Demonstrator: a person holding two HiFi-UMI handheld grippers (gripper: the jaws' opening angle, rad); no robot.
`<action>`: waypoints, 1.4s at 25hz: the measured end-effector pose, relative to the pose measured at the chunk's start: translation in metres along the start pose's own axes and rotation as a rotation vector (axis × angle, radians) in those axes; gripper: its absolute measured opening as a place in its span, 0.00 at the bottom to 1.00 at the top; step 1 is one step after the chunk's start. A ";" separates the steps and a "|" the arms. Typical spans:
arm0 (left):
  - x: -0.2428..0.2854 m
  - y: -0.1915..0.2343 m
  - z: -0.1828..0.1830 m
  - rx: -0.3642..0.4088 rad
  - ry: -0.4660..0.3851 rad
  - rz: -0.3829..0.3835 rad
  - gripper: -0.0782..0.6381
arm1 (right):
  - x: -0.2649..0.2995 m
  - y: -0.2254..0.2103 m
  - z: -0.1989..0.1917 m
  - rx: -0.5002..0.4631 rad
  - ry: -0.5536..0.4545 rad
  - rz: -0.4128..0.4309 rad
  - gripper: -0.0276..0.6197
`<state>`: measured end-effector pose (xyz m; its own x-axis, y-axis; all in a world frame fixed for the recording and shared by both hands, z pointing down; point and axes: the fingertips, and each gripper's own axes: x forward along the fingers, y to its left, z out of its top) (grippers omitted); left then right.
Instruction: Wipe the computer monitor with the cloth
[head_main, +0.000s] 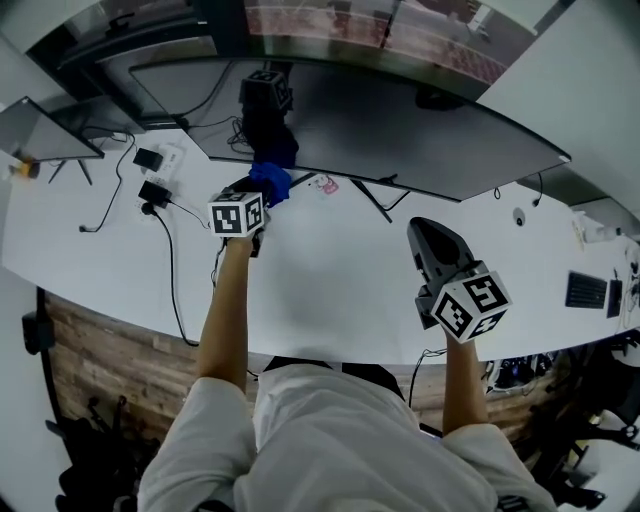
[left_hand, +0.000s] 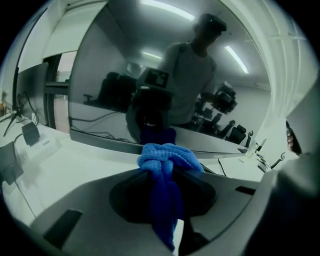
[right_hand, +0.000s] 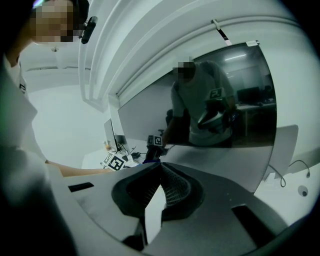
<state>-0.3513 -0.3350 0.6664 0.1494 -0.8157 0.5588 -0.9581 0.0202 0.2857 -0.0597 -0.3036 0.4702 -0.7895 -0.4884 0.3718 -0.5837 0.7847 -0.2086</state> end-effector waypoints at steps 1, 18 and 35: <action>0.003 -0.012 -0.001 0.011 0.007 -0.005 0.27 | -0.006 -0.006 -0.002 0.006 -0.003 -0.002 0.06; 0.096 -0.236 -0.024 -0.014 -0.011 -0.243 0.27 | -0.128 -0.128 -0.043 0.063 -0.033 -0.099 0.06; 0.176 -0.456 -0.037 -0.345 -0.053 -0.522 0.27 | -0.243 -0.233 -0.089 0.144 -0.068 -0.225 0.06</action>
<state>0.1212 -0.4666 0.6627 0.5560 -0.7955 0.2410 -0.6265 -0.2105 0.7504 0.2851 -0.3337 0.5085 -0.6450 -0.6724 0.3632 -0.7630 0.5937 -0.2557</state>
